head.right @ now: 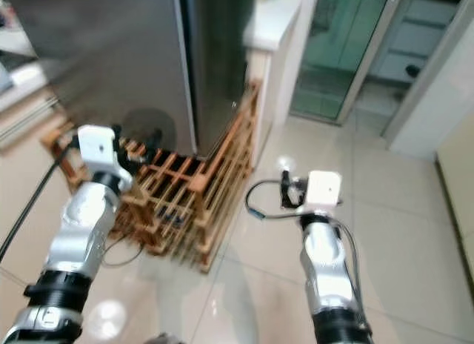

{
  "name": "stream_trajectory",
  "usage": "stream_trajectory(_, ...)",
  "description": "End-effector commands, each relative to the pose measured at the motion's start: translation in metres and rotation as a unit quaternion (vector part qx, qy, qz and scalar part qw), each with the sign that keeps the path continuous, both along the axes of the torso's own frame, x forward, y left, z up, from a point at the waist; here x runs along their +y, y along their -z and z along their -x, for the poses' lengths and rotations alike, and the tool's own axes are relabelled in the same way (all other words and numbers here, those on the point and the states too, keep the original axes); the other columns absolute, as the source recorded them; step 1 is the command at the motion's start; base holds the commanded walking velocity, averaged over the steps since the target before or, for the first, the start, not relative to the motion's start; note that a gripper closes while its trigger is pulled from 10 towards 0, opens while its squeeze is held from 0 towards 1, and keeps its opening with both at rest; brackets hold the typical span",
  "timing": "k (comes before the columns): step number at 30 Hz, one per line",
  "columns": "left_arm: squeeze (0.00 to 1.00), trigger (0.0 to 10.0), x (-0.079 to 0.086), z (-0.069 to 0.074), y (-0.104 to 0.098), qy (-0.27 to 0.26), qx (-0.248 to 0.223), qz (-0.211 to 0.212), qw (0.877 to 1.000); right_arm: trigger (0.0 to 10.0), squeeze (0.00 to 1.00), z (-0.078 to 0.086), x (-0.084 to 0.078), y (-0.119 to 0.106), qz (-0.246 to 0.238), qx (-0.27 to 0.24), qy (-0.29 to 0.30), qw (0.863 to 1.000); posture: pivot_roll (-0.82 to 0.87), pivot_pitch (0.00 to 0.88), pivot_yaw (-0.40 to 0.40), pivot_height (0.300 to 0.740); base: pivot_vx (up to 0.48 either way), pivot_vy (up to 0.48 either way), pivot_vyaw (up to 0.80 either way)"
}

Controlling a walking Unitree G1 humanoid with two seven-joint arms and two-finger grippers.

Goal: Restocking fridge

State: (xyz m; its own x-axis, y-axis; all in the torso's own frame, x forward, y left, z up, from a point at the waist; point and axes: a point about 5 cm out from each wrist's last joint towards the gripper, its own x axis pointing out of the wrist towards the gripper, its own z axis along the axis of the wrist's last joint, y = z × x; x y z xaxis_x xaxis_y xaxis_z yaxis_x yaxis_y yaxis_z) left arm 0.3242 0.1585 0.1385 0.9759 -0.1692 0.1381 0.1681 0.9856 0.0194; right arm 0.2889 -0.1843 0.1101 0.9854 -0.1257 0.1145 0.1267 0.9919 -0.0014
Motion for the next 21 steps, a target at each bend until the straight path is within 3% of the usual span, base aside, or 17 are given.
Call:
stream_trajectory(1, 0.0, 10.0, 0.0, 0.005, -0.008, 0.006, -0.01, -0.002, 1.0, 10.0, 0.0, 0.008, -0.008, -0.011, 0.002, -0.013, 0.007, 1.0, -0.04, 0.0, 0.013, 0.74, 0.0, 0.0, 0.0)
stream_trajectory(5, 0.0, 10.0, 0.012, 0.046, -0.004, 0.044, 0.003, -0.019, 0.999, 10.0, 0.0, 0.051, -0.018, 0.009, -0.001, 0.042, -0.002, 0.999, -0.03, 0.0, 0.006, 0.74, 0.0, 0.0, 0.0)
stream_trajectory(6, 0.0, 10.0, 0.01, 0.049, -0.005, 0.049, 0.001, -0.017, 0.999, 10.0, 0.0, 0.054, -0.019, 0.009, 0.0, 0.042, 0.001, 0.999, -0.02, 0.0, 0.003, 0.74, 0.0, 0.0, 0.0)
stream_trajectory(10, 0.0, 10.0, 0.001, 0.044, -0.011, 0.042, -0.009, -0.003, 0.999, 10.0, 0.0, 0.052, -0.018, 0.006, 0.003, 0.036, 0.003, 0.999, -0.02, 0.0, 0.0, 0.74, 0.0, 0.0, 0.0)
stream_trajectory(14, 0.0, 10.0, -0.015, 0.035, -0.031, 0.038, -0.033, 0.03, 0.998, 10.0, 0.0, 0.038, -0.008, -0.004, 0.012, 0.024, -0.017, 0.999, -0.01, 0.0, -0.002, 0.74, 0.0, -0.443, 0.0)
stream_trajectory(21, 0.0, 10.0, -0.01, 0.028, -0.037, 0.01, -0.023, 0.054, 0.998, 10.0, 0.0, 0.025, -0.002, -0.007, 0.01, 0.024, -0.029, 0.999, -0.01, 0.0, 0.004, 0.74, 0.188, -0.408, 0.0)
